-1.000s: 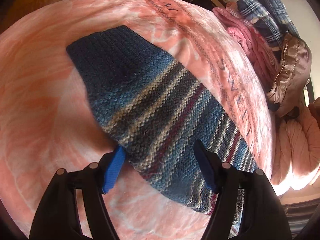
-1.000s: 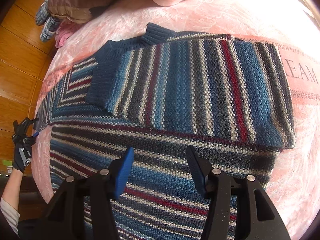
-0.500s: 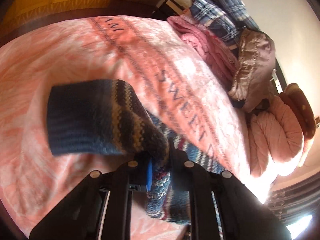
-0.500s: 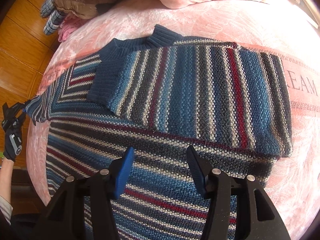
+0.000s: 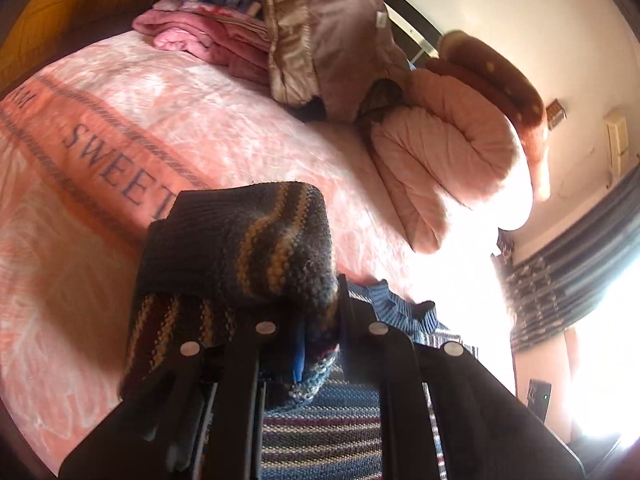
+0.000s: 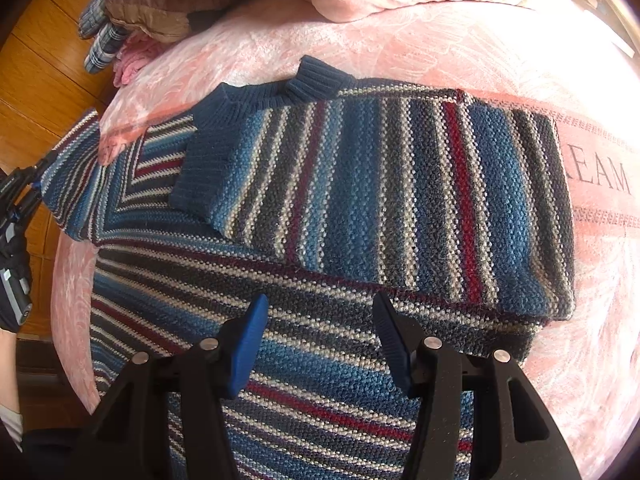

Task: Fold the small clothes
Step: 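Fold the held sleeve across the sweater body with the left tool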

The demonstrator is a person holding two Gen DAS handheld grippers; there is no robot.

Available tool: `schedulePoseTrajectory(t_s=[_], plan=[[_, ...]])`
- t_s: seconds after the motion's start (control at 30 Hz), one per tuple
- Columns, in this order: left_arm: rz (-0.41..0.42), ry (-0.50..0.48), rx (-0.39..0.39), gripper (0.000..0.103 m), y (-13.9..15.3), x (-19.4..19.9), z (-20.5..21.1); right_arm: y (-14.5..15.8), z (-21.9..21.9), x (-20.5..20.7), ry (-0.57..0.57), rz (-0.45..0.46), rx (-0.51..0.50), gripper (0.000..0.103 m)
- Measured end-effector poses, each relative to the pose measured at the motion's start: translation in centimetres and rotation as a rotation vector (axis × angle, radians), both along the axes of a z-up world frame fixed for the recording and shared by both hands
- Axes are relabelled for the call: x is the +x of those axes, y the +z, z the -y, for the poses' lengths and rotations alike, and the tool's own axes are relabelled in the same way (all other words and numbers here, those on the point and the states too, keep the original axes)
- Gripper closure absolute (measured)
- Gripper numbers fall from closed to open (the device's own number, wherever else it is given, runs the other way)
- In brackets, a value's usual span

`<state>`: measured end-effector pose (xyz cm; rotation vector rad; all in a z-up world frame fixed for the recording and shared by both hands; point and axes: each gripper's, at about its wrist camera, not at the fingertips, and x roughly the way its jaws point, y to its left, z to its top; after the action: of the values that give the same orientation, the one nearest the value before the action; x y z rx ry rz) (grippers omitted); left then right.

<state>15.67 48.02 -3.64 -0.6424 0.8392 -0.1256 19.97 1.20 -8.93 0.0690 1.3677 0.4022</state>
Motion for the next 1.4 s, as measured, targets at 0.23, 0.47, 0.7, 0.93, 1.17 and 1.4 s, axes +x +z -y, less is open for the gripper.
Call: schedulePoseTrajectory(t_s=[0.23, 0.47, 0.7, 0.93, 1.17, 1.4], plan=[[-0.103, -0.078, 0.080, 0.090, -4.7, 0.9, 5.3, -0.5, 0.0, 0.1, 0.001, -0.009, -0.007, 0.048], [-0.197, -0.121, 0.143, 0.078, -8.8, 0.4, 7.1, -1.3, -0.5, 0.1, 0.011, -0.021, -0.022, 0.048], [-0.259, -0.144, 0.047, 0.067, -9.2, -2.2, 6.4, -1.9, -1.2, -0.3, 0.038, -0.033, -0.038, 0.048], [-0.243, -0.132, -0.068, 0.054, -5.7, -4.8, 2.3, -1.5, -2.2, -0.8, 0.050, -0.043, 0.001, 0.048], [-0.188, 0.005, 0.056, 0.052, -3.6, -3.5, -1.7, 0.3, -7.3, -1.2, 0.093, -0.026, 0.074, 0.047], [-0.328, 0.023, 0.045, 0.052, -8.9, -2.2, -3.2, 0.4, -16.1, 1.2, 0.045, -0.134, 0.280, 0.046]])
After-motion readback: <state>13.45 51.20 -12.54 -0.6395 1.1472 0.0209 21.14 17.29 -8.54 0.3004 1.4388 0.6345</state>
